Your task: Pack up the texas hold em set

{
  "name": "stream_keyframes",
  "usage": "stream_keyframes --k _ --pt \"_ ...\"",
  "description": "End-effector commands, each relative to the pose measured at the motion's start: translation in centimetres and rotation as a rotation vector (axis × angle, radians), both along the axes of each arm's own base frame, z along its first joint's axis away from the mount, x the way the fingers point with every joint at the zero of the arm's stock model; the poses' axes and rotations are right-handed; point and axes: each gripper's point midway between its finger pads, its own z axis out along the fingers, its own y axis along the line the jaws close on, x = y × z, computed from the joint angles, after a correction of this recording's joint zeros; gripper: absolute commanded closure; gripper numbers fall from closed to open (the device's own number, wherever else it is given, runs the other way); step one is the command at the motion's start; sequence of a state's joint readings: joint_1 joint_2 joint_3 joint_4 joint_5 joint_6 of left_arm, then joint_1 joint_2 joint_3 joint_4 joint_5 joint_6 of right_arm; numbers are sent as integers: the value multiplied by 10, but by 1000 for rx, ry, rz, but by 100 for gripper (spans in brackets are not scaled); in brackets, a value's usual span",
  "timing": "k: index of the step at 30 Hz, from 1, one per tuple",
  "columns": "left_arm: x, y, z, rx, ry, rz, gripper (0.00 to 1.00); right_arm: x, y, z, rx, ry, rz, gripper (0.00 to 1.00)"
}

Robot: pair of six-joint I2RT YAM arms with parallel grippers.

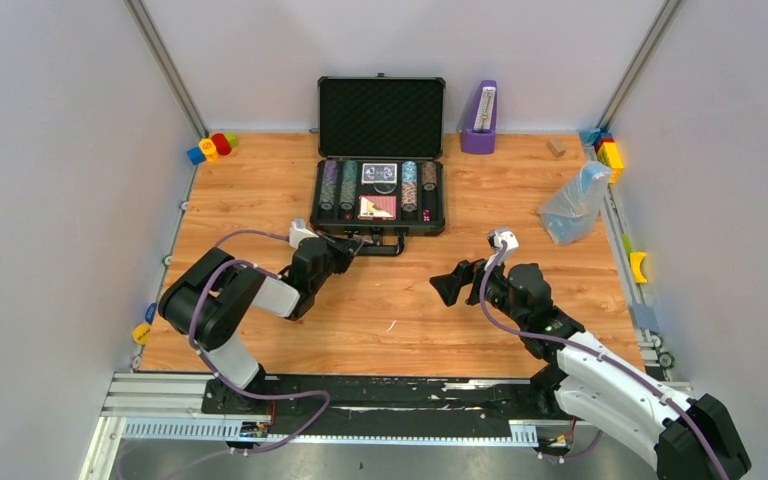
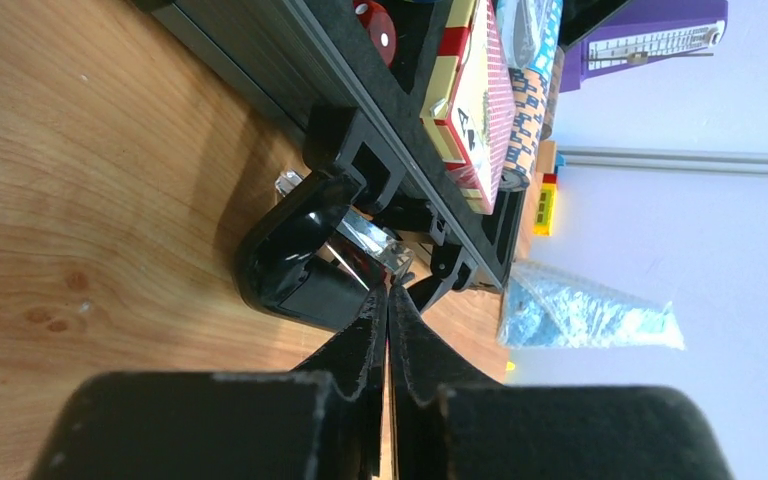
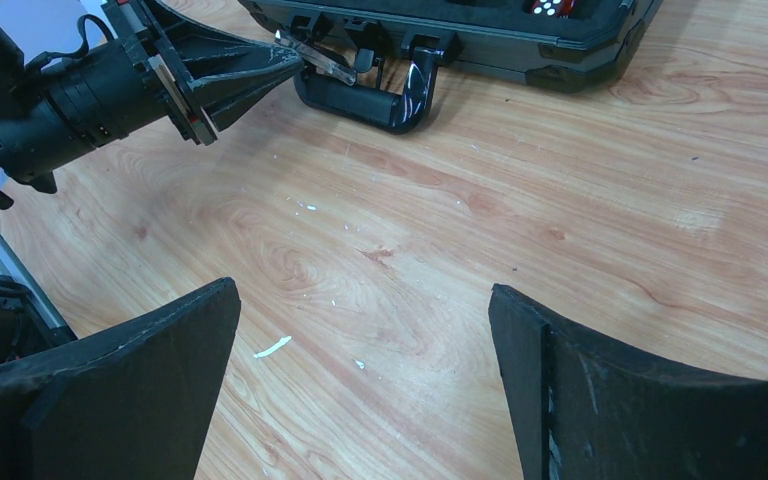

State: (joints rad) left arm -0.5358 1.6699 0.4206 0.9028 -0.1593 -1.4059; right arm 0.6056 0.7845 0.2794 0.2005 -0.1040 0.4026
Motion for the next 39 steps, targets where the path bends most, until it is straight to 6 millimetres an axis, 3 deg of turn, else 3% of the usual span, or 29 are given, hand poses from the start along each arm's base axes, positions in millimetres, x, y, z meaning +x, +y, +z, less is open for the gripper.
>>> stream_keyframes --k 1,6,9,10,11,15,16,17,20,26,28,29,31,33,39 --pt "9 2 26 4 -78 21 100 4 3 15 42 -42 -8 3" --pt "1 6 35 35 -86 9 100 4 3 15 39 -39 -5 3" --pt "-6 7 51 46 -106 -16 100 4 3 16 39 -43 -7 3" --pt "-10 9 46 66 -81 -20 100 4 3 15 38 -42 -10 3" --pt "-12 10 56 66 -98 -23 100 4 3 15 37 -42 -9 3" --pt "-27 27 56 150 -47 -10 100 4 3 16 42 -44 -7 3" --pt "-29 31 67 152 -67 1 100 3 4 17 44 -45 -4 3" --pt "-33 35 62 188 -45 -1 100 3 4 16 44 -43 -2 3" --pt "-38 44 78 235 -88 2 100 3 5 16 45 -42 3 3" --pt "-39 37 97 301 -163 -73 100 3 5 15 41 -38 4 3" --pt "-35 33 95 314 -147 -86 76 4 5 15 41 -40 1 3" --pt "-35 33 84 328 -105 -93 53 4 4 15 40 -39 -2 2" --pt "-31 26 74 314 -60 -105 31 4 3 15 40 -42 -5 2" --pt "-27 17 66 283 -37 -121 24 4 3 16 40 -44 -9 2" --pt "-14 1 43 191 27 -112 23 4 2 15 35 -41 -10 2"
